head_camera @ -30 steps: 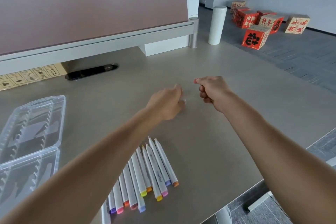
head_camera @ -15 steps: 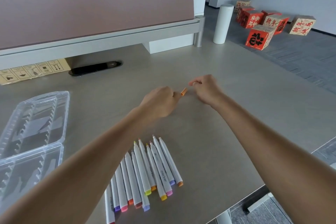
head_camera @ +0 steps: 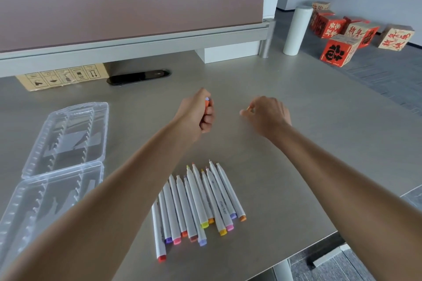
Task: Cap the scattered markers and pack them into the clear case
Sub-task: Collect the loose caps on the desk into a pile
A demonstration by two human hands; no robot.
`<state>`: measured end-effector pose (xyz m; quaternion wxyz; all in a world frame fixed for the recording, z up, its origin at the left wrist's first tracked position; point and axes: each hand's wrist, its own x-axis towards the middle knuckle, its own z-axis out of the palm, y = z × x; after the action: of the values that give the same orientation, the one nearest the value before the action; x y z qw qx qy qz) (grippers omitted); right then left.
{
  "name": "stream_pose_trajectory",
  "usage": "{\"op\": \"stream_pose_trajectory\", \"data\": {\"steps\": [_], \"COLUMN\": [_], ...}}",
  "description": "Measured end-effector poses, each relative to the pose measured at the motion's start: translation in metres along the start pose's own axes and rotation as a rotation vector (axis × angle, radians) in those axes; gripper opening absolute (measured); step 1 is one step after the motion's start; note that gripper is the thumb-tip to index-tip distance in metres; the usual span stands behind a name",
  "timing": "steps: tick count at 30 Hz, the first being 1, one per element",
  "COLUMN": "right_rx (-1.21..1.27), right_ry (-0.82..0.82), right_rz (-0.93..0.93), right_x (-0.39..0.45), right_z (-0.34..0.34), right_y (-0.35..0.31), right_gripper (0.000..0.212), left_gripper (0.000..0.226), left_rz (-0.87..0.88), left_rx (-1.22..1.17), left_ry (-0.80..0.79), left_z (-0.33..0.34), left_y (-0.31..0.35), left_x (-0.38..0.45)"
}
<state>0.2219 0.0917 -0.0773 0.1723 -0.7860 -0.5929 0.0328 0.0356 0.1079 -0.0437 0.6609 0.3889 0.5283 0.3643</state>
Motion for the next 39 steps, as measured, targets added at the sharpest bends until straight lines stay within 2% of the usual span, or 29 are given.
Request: {"op": "stream_pose_trajectory", "data": {"steps": [3, 5, 6, 8, 10, 11, 13, 16, 19, 24, 29, 39], "right_rx": [0.077, 0.239, 0.375, 0.855, 1.376, 1.572, 1.826, 1.997, 2.022, 1.891, 1.731, 1.578], "right_ry": [0.024, 0.023, 0.014, -0.102, -0.363, -0.467, -0.534, -0.489, -0.381, -0.274, -0.241, -0.249], "right_rz": [0.049, 0.08, 0.12, 0.345, 0.592, 0.646, 0.673, 0.698, 0.717, 0.654, 0.545, 0.404], "right_x": [-0.004, -0.008, -0.011, -0.012, -0.016, -0.019, -0.026, -0.038, -0.046, -0.054, -0.057, -0.065], "right_z": [0.002, 0.001, 0.0, -0.002, -0.003, -0.004, -0.003, 0.005, 0.015, 0.024, 0.028, 0.025], "right_y": [-0.004, -0.014, -0.021, -0.035, -0.045, -0.048, -0.054, -0.066, -0.08, -0.094, -0.104, -0.101], "right_gripper": [0.036, 0.035, 0.04, 0.035, 0.026, 0.027, 0.032, 0.038, 0.043, 0.031, 0.037, 0.043], "left_gripper": [0.024, 0.026, 0.027, 0.03, 0.031, 0.031, 0.03, 0.023, 0.024, 0.02, 0.024, 0.052], "left_rz": [-0.102, -0.13, -0.139, -0.151, -0.148, -0.138, -0.115, -0.058, 0.0, 0.077, 0.166, 0.299], "left_rx": [-0.217, -0.358, -0.421, -0.535, -0.643, -0.687, -0.757, -0.811, -0.781, -0.72, -0.626, -0.353], "left_ry": [-0.09, -0.117, -0.111, -0.09, -0.071, -0.057, -0.01, 0.049, 0.083, 0.148, 0.222, 0.239], "left_z": [-0.013, -0.022, -0.026, -0.035, -0.044, -0.048, -0.055, -0.064, -0.071, -0.081, -0.077, -0.08], "left_y": [0.0, -0.001, -0.002, -0.003, -0.005, -0.006, -0.008, -0.013, -0.021, -0.04, -0.044, -0.049], "left_x": [0.001, 0.0, -0.001, -0.003, -0.007, -0.01, -0.017, -0.024, -0.027, -0.032, -0.033, -0.033]}}
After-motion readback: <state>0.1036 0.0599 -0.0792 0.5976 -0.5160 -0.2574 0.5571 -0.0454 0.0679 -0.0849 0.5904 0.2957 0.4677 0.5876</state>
